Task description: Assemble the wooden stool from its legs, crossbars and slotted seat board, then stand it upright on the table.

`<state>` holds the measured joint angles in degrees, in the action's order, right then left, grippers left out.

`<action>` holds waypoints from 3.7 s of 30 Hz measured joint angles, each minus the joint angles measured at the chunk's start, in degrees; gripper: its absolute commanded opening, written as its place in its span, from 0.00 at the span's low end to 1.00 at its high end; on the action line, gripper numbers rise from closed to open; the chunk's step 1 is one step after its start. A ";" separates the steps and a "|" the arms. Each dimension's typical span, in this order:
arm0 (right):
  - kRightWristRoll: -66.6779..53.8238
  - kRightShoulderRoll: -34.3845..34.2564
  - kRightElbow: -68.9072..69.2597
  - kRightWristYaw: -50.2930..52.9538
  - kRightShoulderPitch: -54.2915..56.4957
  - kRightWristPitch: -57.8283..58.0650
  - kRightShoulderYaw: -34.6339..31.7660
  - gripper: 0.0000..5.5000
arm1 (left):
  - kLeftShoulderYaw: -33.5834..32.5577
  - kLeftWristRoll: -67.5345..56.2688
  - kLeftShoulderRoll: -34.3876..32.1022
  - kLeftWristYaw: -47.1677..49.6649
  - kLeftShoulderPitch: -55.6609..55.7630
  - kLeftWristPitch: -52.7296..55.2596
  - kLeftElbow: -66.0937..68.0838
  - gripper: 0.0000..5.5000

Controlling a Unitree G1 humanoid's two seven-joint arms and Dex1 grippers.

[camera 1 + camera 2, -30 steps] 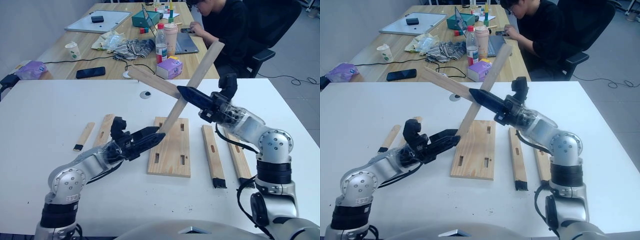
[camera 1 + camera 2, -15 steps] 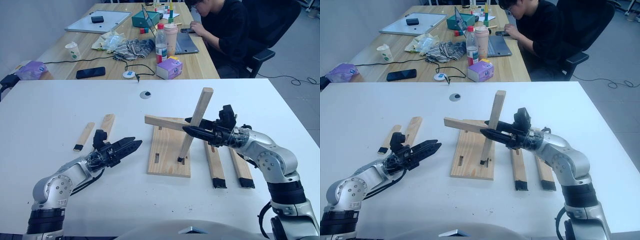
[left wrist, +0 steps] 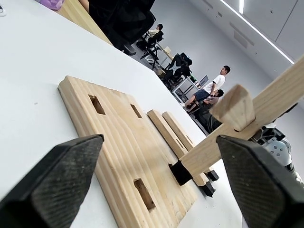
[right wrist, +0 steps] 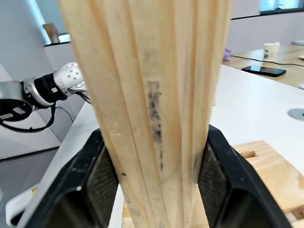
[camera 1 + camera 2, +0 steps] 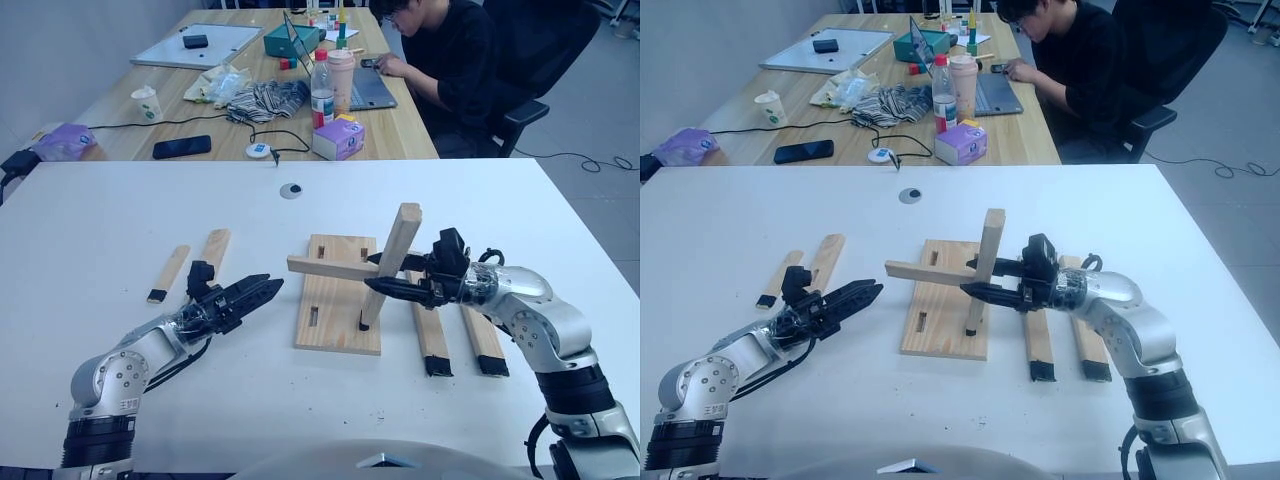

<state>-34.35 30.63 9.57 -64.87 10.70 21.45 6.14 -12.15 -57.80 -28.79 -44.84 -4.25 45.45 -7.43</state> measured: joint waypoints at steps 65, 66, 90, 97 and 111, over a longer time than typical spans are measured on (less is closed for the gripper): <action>20.51 12.82 -3.33 30.98 -6.33 30.41 -5.65 0.38 | -4.50 11.63 6.13 8.64 0.29 -9.93 1.12 0.79; 20.99 12.82 -3.44 31.29 -6.23 30.06 -5.53 0.38 | -5.17 12.49 6.04 9.51 1.59 -11.00 2.86 0.79; -17.89 -11.56 4.16 17.63 18.60 15.64 -12.31 0.37 | -0.73 -15.02 3.33 9.79 30.55 5.60 -9.75 0.79; -21.52 -9.62 8.85 16.29 17.03 21.53 -10.06 0.37 | 1.33 -16.65 5.23 10.52 32.57 5.60 -9.97 0.79; -22.46 -9.94 10.26 18.23 16.68 21.98 -8.24 0.37 | 2.92 -23.98 7.94 13.86 33.61 5.60 -11.72 0.65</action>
<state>-56.81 20.69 19.83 -46.64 27.38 43.43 -2.10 -9.23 -81.78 -20.85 -30.98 29.36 51.05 -19.14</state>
